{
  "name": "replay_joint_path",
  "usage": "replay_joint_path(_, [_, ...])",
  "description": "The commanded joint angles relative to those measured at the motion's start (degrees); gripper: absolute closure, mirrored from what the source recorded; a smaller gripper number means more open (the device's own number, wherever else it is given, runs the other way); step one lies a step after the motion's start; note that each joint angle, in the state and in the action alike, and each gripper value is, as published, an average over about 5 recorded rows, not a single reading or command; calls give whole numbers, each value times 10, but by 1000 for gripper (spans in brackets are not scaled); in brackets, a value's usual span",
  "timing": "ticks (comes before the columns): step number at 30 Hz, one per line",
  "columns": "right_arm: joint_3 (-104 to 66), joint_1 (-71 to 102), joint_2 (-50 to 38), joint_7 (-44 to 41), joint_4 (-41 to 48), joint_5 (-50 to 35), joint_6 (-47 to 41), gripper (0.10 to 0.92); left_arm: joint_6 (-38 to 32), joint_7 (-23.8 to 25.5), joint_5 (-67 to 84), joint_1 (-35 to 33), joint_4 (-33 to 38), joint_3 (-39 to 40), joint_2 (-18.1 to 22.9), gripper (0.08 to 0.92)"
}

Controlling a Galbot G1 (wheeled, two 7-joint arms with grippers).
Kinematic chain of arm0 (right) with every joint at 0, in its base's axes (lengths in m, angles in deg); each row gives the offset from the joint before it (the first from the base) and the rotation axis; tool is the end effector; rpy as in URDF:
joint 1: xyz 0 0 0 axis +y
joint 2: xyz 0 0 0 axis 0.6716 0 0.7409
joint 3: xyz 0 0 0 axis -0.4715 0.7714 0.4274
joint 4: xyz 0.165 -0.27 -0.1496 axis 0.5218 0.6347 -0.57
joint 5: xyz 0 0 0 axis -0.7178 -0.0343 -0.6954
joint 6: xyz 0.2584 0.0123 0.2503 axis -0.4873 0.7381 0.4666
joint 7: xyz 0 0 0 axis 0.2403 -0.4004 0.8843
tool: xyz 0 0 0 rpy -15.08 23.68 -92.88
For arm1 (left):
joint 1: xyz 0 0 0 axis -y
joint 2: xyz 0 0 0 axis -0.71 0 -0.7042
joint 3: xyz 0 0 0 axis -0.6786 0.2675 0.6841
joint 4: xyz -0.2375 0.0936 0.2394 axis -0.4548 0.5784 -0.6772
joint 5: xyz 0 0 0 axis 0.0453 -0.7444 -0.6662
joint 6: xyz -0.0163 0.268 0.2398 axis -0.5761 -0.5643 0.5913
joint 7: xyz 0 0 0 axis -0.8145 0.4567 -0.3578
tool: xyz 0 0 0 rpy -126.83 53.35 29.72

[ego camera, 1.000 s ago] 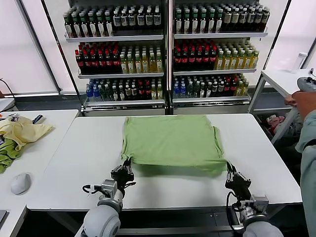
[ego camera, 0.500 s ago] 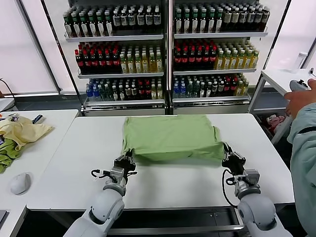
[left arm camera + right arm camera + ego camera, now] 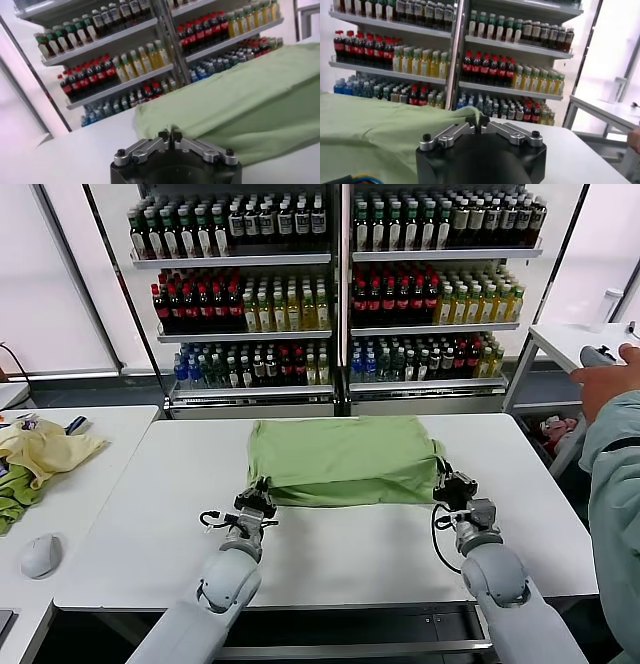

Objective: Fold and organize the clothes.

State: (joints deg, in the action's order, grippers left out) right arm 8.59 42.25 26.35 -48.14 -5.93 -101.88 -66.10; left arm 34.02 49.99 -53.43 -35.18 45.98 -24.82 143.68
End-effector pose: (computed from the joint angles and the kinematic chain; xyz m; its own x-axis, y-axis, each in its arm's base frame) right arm 0.3793 -0.0580 -0.2872 -0.9882 -0.0356 0.1492 -0.0652 0.9780 -0.1983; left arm 0.3741 -0.0410 -0.3140 -0.9547 0.0069 0.2976 0.1204 0.9233 0.3648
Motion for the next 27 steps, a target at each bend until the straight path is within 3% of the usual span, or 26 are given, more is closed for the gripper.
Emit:
replay_joint_path(1, [16,-27,10,2,36,17,-15,869,-4,1,-19,19,-31,5,6,786])
replay_joint_path(12, [-15,15,15,-6,-4,14,-19,563,-5,-4,-9,-25,12,-19,-20,477])
replay_joint_path(21, [-47,37,14,1,-7,-21,-43,312,7,-3,49,-18,-3,-23,-36,233])
replay_joint_path(27, [-40,15,21,13,16,-58,-82,209,27,-1,79,10,-15,-17,-29,178])
